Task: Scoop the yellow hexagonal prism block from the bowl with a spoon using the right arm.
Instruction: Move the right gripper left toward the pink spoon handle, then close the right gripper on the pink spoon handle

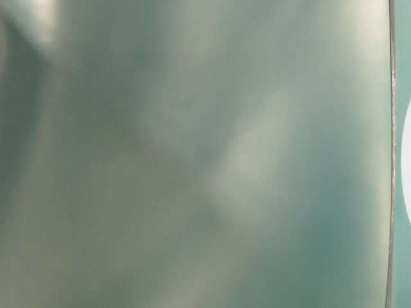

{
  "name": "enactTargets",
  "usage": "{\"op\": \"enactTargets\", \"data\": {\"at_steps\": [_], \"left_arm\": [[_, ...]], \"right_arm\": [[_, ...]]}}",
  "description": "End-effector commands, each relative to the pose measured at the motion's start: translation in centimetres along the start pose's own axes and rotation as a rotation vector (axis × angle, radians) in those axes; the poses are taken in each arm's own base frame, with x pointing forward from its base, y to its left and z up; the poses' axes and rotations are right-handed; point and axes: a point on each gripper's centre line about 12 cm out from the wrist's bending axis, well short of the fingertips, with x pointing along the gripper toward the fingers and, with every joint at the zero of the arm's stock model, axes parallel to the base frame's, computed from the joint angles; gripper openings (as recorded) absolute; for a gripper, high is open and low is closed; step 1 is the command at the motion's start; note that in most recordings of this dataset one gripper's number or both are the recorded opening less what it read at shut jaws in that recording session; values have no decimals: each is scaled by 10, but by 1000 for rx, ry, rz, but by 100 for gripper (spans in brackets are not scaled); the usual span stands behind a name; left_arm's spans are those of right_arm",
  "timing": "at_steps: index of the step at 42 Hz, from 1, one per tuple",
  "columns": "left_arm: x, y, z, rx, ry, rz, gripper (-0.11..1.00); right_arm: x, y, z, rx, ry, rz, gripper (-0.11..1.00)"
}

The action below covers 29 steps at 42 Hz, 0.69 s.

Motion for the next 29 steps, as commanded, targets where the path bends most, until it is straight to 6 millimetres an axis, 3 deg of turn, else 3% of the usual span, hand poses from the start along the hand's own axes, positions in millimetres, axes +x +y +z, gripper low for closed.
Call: {"op": "enactTargets", "data": {"at_steps": [1,18,29], "left_arm": [[3,1,5,3,-11,2,0],[3,0,4,3,-6,1,0],[3,0,4,2,-5,1,0]], "right_arm": [[6,5,-10,8,-18,18,51],[6,27,-84,94,48,99,51],[10,31,-113,108,145,107,51]]}}
